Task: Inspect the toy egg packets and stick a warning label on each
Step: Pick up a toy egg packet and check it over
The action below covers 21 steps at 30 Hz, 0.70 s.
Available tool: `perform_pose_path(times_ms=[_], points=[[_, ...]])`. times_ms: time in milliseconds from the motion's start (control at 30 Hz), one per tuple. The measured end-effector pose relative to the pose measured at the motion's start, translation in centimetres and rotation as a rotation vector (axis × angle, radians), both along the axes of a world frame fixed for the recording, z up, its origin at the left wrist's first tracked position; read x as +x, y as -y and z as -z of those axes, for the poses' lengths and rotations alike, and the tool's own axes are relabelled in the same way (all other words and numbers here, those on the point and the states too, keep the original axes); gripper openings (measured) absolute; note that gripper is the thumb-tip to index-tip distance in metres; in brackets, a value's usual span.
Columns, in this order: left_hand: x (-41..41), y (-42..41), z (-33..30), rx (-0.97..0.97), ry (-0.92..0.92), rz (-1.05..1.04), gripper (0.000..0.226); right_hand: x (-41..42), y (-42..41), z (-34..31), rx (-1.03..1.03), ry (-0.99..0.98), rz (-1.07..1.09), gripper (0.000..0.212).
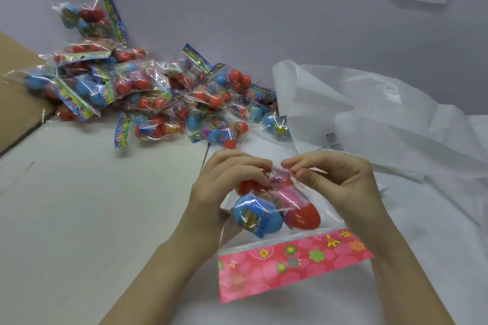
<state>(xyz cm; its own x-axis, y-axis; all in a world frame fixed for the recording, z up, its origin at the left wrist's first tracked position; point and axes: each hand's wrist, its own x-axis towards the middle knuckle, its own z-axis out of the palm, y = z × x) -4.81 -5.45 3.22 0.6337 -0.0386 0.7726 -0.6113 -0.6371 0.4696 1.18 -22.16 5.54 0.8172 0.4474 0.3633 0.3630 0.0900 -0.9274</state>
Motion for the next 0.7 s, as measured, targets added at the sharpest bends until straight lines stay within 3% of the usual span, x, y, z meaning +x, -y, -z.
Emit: perform_pose_path(times_ms=[67,167,267,367,500,567,700], points=[[-0.3,0.1,0.7,0.124,0.184,-0.102,0.008,0.0,-0.3,0.3,0.038,-0.100,0.013,0.026],[0.2,-0.1,1.6,0.307,0.313,-0.271,0.009,0.1,-0.5,0.5,-0.108,-0.322,-0.069,0.061],[0.1,0.1,1.6,0.359,0.155,-0.245,0.024,0.2,-0.3,0.3,-0.194,-0.342,-0.086,0.051],[-0.6,-0.2,1.2,0.126,-0.237,0.029,0.054,0.7,0.3,0.0,-0.180,-0.242,0.019,0.039],[-0.5,0.0,0.5,-0.502,-0.622,0.189,0.055,0.3,0.3,0.1,-0.195,-0.144,-0.036,0.039],[0.0,0.1,0.2,-0.651,-0.828,0.245,0.044,0.0,-0.1,0.2,-0.169,-0.120,-0.058,0.038],[0.0,0.5,0.0,-0.662,-0.758,0.211,0.029,-0.5,-0.8,0.5,-0.302,0.150,0.186,0.038]])
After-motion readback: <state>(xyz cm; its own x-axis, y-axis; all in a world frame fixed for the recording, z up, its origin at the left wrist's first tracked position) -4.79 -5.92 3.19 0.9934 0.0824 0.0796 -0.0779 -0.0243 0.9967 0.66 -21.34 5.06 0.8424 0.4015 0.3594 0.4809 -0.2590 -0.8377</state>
